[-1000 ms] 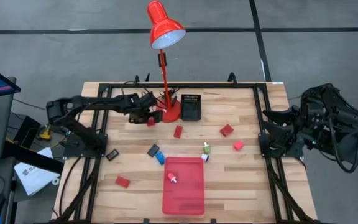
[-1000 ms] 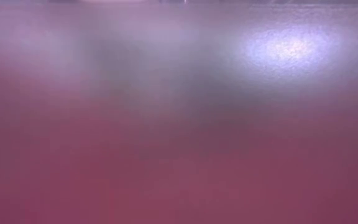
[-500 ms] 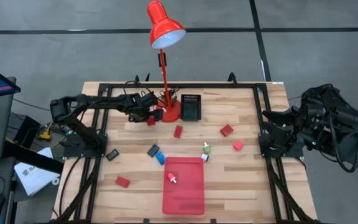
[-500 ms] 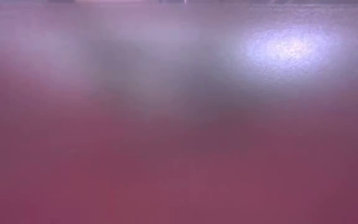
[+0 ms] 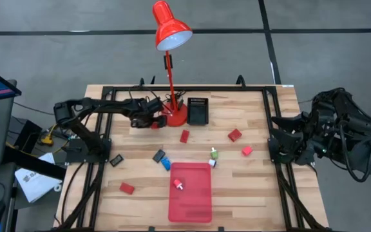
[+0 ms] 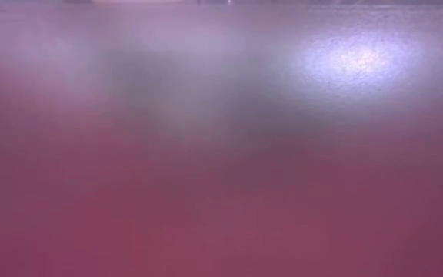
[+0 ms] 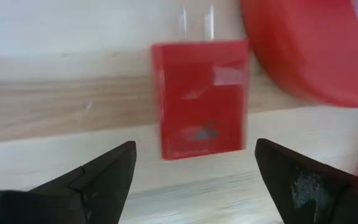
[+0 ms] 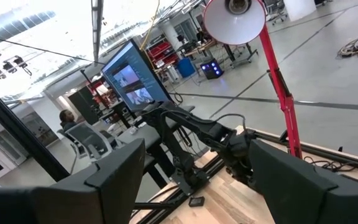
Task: Pick & Place Office items
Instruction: Put the left red charger adapter into the red bin
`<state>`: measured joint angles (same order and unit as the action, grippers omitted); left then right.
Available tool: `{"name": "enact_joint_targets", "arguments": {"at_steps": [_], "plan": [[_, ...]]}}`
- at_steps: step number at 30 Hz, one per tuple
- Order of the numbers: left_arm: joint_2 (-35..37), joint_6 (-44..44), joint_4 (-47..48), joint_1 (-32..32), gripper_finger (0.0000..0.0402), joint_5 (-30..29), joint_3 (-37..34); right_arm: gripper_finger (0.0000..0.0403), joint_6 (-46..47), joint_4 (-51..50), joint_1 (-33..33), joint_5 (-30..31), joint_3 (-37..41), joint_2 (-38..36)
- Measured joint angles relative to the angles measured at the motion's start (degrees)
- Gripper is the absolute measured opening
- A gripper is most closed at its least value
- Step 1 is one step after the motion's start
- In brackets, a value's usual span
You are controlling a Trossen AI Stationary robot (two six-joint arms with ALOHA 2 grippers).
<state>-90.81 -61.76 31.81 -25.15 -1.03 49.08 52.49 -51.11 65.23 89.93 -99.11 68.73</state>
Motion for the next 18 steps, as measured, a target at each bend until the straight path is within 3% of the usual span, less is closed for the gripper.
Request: {"name": "enact_joint_targets", "arguments": {"at_steps": [7, 18], "plan": [[3.5, -0.2, -1.2, -0.4, 0.0326, -1.0, 0.3, 0.0282, 0.0, 0.3, 0.0, 0.0, 0.0, 0.0], [0.6, 0.0, -2.5, -1.9, 0.0326, -1.2, 0.2, 0.0282, -0.4, 0.8, 0.0, 0.0, 0.0, 0.0]]}}
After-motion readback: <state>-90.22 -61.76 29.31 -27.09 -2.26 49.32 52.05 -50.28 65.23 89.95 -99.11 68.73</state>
